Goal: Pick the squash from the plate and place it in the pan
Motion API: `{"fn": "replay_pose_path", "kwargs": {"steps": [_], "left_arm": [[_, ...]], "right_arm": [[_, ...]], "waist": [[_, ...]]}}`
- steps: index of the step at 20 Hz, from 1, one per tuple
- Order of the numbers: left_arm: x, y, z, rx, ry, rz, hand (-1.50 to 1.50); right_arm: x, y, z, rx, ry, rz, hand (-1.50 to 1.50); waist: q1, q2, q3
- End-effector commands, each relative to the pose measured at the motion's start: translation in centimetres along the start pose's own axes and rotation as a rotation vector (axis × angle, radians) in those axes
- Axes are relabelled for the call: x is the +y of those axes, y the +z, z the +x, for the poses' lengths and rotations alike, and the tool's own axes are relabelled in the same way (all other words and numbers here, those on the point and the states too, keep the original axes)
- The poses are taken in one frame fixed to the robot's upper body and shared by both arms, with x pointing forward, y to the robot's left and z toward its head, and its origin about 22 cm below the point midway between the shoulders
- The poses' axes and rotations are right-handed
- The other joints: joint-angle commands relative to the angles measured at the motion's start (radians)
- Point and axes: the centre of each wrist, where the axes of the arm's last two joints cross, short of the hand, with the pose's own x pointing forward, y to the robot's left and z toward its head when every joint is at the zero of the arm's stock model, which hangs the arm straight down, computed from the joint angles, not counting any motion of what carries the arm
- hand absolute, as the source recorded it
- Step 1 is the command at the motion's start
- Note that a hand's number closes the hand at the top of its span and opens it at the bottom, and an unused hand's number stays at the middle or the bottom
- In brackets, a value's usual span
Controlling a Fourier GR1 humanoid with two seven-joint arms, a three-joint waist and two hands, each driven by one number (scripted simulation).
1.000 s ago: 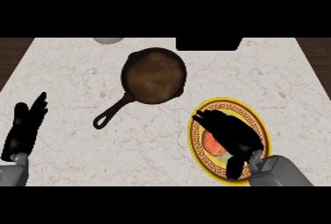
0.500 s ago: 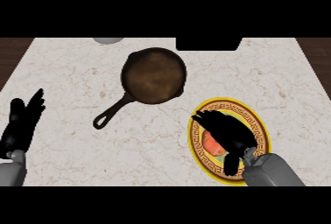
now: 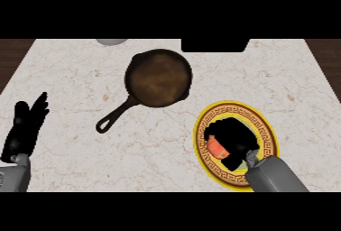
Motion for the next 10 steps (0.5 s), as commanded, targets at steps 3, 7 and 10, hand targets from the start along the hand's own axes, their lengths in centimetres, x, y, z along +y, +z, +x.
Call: {"fn": "replay_pose_path", "kwargs": {"steps": [3,7,10], "left_arm": [[0.9,-0.7,0.7,-0.011,0.007,0.0,0.0],[-0.7,0.6,-0.1,-0.009,-0.003,-0.003,0.0],[0.9,0.6,-0.7,0.005,0.009,0.014,0.0]], "right_arm": [[1.1,-1.2,-0.3,-0.02,0.047,-0.071,1.5],[-0.4,-0.4,-2.6,-0.018,0.02,-0.072,1.5],[1.6,0.7,-2.5,0.321,-0.094,-0.09,1.5]], "waist": [[-0.001,0.0,0.0],[-0.001,0.0,0.0],[-0.015,-0.004,0.0]]}}
